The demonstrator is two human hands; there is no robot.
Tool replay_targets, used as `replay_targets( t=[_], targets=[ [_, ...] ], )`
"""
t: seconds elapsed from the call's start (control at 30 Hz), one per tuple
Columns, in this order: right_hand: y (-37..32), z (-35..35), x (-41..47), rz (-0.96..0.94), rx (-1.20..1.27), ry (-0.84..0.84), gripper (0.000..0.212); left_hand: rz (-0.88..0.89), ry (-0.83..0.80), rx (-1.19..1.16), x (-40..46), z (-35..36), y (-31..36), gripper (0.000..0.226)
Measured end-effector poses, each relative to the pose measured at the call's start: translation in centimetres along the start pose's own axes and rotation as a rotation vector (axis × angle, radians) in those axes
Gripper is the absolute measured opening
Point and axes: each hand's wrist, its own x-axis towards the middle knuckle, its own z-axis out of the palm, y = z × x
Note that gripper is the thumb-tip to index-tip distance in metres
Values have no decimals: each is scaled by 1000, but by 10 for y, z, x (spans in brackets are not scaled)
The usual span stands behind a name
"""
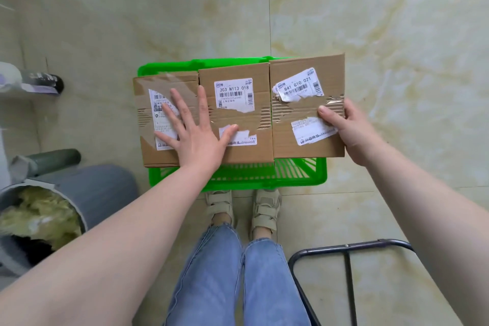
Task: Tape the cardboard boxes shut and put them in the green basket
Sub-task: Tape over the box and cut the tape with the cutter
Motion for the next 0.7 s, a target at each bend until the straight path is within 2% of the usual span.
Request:
replay_targets(
  t=[0.1, 0.3, 0.43, 0.7],
  targets=[
    [-2, 2, -2, -2, -25, 1, 31, 3, -4, -22, 1, 0, -1, 99],
    [-4, 1, -9, 23, -87, 56, 47, -3, 18, -20, 3, 4, 5, 113],
    [-2, 0, -12, 14, -151, 156, 58, 28, 73, 109, 6, 6, 12, 114],
    [-6, 0, -11, 33, -168, 158, 76, 32, 81, 87, 4, 7, 12, 114]
  ],
)
